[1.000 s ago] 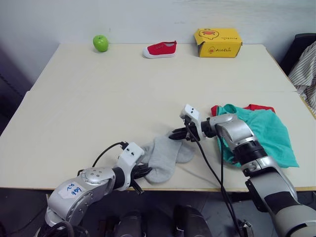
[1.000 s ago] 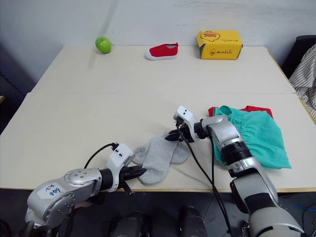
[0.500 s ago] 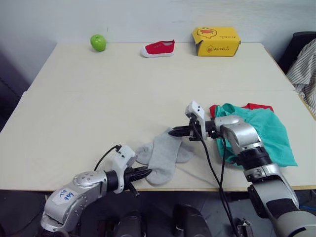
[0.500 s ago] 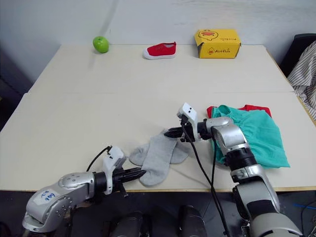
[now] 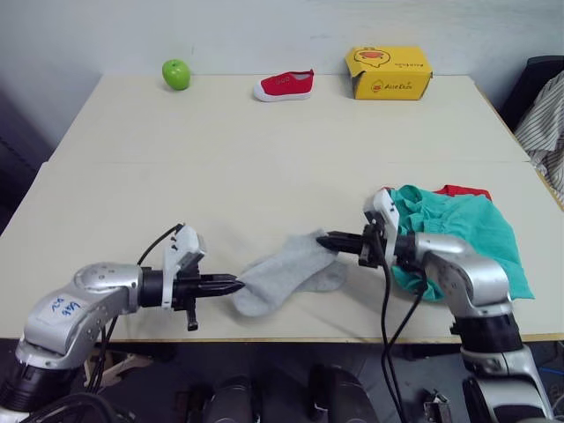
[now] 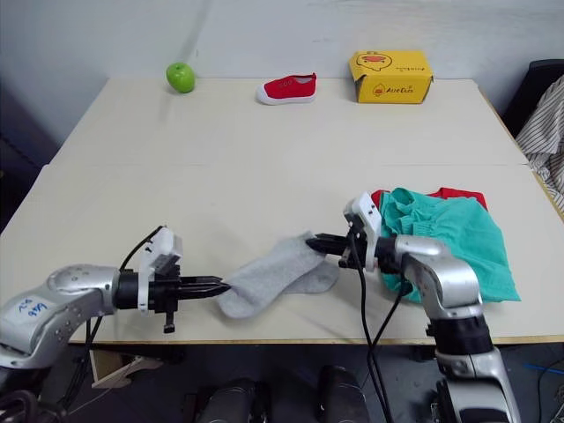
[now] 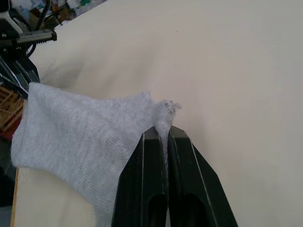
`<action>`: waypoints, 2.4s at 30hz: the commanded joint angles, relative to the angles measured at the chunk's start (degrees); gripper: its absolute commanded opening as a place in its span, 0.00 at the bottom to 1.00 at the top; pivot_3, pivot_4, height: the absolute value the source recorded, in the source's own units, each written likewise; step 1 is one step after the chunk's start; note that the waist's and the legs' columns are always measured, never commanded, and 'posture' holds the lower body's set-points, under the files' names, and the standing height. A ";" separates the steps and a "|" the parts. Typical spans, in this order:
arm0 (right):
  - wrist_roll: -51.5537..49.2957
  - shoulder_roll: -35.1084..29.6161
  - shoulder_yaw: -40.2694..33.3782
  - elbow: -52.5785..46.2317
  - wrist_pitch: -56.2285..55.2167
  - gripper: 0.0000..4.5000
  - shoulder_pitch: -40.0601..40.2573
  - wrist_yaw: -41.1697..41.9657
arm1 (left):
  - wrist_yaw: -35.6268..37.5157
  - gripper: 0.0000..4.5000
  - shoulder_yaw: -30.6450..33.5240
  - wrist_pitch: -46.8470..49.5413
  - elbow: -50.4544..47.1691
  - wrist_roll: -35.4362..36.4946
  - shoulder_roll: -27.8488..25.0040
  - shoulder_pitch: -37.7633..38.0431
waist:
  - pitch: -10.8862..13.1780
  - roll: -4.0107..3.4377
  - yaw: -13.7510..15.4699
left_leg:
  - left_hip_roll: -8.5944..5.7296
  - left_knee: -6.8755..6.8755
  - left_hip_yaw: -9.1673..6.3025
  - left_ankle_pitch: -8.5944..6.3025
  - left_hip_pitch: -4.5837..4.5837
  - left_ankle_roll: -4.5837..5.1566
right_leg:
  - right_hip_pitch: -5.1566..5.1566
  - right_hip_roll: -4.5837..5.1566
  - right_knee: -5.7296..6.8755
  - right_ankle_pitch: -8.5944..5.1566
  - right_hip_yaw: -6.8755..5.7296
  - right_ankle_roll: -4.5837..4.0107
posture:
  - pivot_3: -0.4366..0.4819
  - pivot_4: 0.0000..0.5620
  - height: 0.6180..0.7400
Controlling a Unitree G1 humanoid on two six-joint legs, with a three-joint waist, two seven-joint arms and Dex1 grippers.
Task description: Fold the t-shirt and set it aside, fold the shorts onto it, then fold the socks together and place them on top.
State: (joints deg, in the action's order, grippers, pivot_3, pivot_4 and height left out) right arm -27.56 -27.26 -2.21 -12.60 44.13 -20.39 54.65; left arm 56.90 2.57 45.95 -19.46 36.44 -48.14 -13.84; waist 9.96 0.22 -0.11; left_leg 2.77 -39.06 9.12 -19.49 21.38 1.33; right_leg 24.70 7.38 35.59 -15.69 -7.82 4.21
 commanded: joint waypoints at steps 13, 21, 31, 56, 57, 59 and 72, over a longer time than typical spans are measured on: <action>4.21 6.93 0.61 -17.68 -15.70 0.01 22.81 -17.27 | 18.88 0.00 -16.39 -18.49 30.04 -16.80 4.75 -26.31 | 0.06 0.09 -0.10 | 0.02 -0.01 0.43 -0.06 -0.01 -0.06 | 0.19 -0.83 0.05 0.02 0.08 0.05 | 0.48 0.27 1.00; 7.56 8.05 4.33 -14.64 -21.49 0.01 23.88 -19.34 | 22.92 0.00 -21.70 -22.56 39.74 -24.02 9.05 -31.92 | 0.11 0.18 -0.32 | 0.03 -0.04 0.73 -0.05 -0.02 -0.07 | 0.40 -0.93 0.16 0.03 0.26 0.07 | 0.48 0.27 1.00; 9.85 8.65 5.82 -9.58 -27.29 0.01 22.15 -20.26 | 22.65 0.00 -21.12 -23.43 42.39 -26.68 10.53 -31.96 | 0.12 0.21 -0.16 | 0.04 -0.10 0.74 -0.05 0.01 -0.06 | 0.48 -0.89 0.27 0.03 0.32 0.06 | 0.48 0.27 1.00; 10.03 9.70 6.42 -3.15 -32.59 0.01 19.04 -20.19 | 22.58 0.00 -18.18 -22.67 41.02 -27.60 10.32 -28.94 | 0.12 0.21 -0.18 | 0.03 -0.15 0.76 -0.04 0.01 -0.05 | 0.50 -0.89 0.39 0.03 0.34 0.07 | 0.48 0.27 1.00; 9.98 9.63 6.24 -3.29 -32.78 0.01 19.26 -20.08 | 22.55 0.00 -18.14 -22.61 40.90 -27.63 10.41 -28.83 | 0.12 0.21 -0.18 | 0.04 -0.15 0.76 -0.04 0.01 -0.05 | 0.50 -0.89 0.38 0.03 0.34 0.07 | 0.48 0.27 1.00; 9.65 9.75 6.02 -3.60 -32.60 0.01 19.58 -20.15 | 22.56 0.00 -18.05 -22.27 40.78 -27.61 10.55 -28.72 | 0.12 0.21 -0.17 | 0.04 -0.15 0.76 -0.04 0.01 -0.05 | 0.50 -0.89 0.39 0.03 0.34 0.07 | 0.48 0.27 1.00; 3.51 7.35 2.61 -9.83 -31.23 0.47 23.14 -17.57 | 23.20 0.43 -6.54 -25.04 36.33 -17.66 11.01 -27.12 | 0.12 0.21 -0.16 | 0.08 -0.19 0.75 -0.04 0.01 -0.05 | 0.50 -0.88 0.41 0.03 0.36 0.07 | 0.48 0.27 1.00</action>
State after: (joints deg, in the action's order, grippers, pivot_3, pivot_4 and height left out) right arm -21.12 -18.21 3.23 -17.13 12.94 2.18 35.43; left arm 79.23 -7.92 21.79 19.96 15.15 -36.45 -41.34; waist 10.08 0.43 -0.27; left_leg 2.86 -39.25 9.87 -19.53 21.39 1.28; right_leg 25.20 6.51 36.01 -15.66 -7.46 4.28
